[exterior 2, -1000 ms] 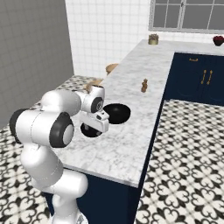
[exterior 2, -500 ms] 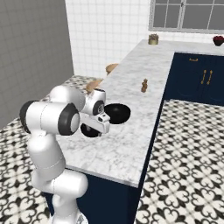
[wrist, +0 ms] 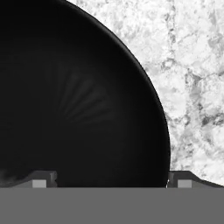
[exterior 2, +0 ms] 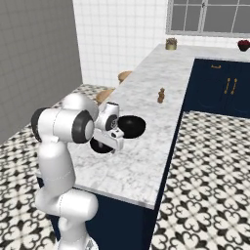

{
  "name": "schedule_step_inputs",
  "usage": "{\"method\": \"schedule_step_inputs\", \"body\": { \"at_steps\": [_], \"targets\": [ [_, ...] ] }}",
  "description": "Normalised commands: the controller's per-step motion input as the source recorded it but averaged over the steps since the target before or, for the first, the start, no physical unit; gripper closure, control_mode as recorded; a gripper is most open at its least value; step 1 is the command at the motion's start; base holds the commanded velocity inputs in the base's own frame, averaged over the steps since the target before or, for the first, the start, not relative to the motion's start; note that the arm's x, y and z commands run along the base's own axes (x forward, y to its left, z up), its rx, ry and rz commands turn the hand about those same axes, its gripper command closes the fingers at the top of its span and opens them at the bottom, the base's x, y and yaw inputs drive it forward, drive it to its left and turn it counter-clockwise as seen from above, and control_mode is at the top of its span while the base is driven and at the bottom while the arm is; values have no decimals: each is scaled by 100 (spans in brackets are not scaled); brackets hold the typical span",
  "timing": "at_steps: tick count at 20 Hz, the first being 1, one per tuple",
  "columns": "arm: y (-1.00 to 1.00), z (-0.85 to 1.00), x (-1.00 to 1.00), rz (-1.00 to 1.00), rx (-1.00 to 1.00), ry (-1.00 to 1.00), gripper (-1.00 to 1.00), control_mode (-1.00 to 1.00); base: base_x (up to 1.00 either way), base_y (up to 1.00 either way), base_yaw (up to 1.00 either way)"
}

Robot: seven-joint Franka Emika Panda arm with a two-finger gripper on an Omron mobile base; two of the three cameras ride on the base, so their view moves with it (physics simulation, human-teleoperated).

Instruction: Pick up the bowls on the counter and stack them on top of one another in the open cabinet. Place the smaller bowl on top of the larger bowl.

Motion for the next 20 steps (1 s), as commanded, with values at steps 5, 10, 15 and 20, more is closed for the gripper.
{"method": "schedule_step_inputs", "body": {
  "at_steps": [5, 10, 15, 20],
  "targets": [
    [2, -19, 0, 0, 0, 0, 100, -100, 0, 0, 0],
    [3, -2, 0, 0, 0, -4, 100, -100, 0, 0, 0],
    [52, 31, -27, -1, -7, -19, 100, -100, 0, 0, 0],
    [19, 75, -30, 0, -5, -21, 100, -100, 0, 0, 0]
  ]
}}
